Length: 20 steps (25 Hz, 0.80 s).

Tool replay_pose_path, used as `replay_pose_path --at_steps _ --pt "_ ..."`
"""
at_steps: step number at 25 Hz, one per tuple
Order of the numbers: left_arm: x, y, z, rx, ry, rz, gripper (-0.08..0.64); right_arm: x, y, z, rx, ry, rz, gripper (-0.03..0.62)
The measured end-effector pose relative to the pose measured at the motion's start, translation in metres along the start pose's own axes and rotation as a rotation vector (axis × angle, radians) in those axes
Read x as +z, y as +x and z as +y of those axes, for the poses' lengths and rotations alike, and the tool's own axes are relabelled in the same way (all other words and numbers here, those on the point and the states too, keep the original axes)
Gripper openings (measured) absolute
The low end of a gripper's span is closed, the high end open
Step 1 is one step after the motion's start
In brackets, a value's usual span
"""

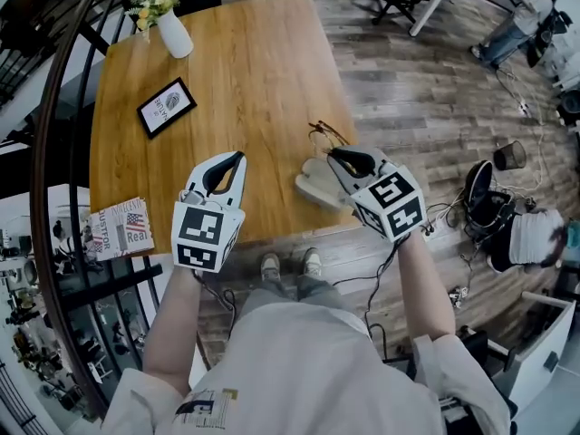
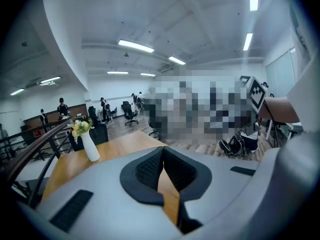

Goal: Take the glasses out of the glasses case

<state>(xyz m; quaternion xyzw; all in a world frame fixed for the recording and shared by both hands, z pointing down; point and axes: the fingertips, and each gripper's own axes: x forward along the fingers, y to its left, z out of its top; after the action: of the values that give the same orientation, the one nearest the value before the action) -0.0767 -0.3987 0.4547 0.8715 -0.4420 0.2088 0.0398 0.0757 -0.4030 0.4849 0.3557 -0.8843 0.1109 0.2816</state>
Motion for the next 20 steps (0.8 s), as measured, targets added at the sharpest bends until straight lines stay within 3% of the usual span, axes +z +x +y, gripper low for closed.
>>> replay_pose_path --at_steps 3,9,17,20 --pt "0.036 -0.020 0.009 0.018 -0.010 -0.075 0.017 0.057 -0.040 0.010 -0.021 0.011 -0.165 0.054" --pt "0.102 -0.069 0.021 0.060 0.062 -0.219 0.017 0.141 -0.114 0.036 -0.090 -0.062 -0.408 0.054" --pt "0.168 -0.135 0.009 0.118 0.191 -0.364 0.017 0.185 -0.206 0.059 -0.198 -0.085 -0.618 0.054" --pt "0.179 -0.153 0.001 0.131 0.181 -0.373 0.017 0.189 -0.228 0.065 -0.230 -0.088 -0.661 0.054"
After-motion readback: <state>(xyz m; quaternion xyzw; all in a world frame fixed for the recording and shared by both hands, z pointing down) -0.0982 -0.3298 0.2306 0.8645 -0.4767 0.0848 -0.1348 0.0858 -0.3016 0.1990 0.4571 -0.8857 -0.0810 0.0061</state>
